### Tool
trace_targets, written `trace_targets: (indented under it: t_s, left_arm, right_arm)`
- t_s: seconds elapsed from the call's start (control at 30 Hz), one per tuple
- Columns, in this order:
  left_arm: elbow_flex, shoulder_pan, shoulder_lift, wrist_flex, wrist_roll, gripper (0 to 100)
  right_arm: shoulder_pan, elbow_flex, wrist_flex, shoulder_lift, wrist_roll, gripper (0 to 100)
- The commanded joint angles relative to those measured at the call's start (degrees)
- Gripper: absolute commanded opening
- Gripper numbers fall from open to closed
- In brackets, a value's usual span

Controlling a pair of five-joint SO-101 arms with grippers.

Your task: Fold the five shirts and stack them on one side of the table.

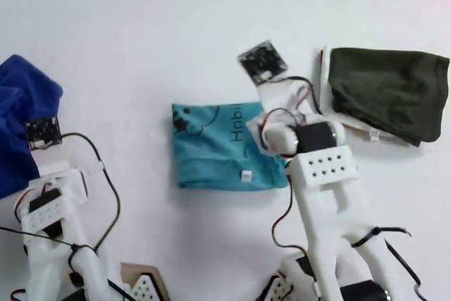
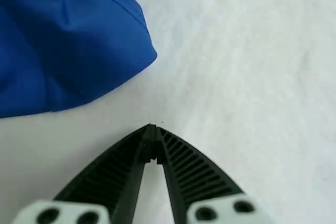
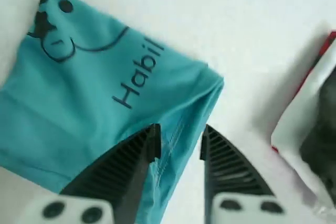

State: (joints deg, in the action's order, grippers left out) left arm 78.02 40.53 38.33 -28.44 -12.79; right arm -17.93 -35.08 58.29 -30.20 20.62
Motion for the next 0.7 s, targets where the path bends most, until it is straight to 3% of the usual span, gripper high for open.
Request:
trace_targets:
  t_s: [0.0,0.1,0.3,0.5,0.67]
  left_arm:
    - [-0.22,-1.23,1.23,0.97,0.44,3]
    - [-0.22,-1.23,1.23,0.97,0.44,3]
    - [-0.22,-1.23,1.23,0.97,0.44,3]
    - [-0.22,-1.23,1.23,0.97,0.44,3]
    - [-0.22,-1.23,1.23,0.97,0.44,3]
  right_arm:
    - [-4.09,0.18,-3.82,2.68,0.35,1.7]
    - [-3.74,0.62,-5.76,10.95,0.44,2.4]
    - [4.79,2.46,-10.51,27.21,0.79,2.0]
    - [13.85,7.74,-7.78,29.58,0.88,2.0]
    - [13.67,8.97,-7.78,29.23,0.88,2.0]
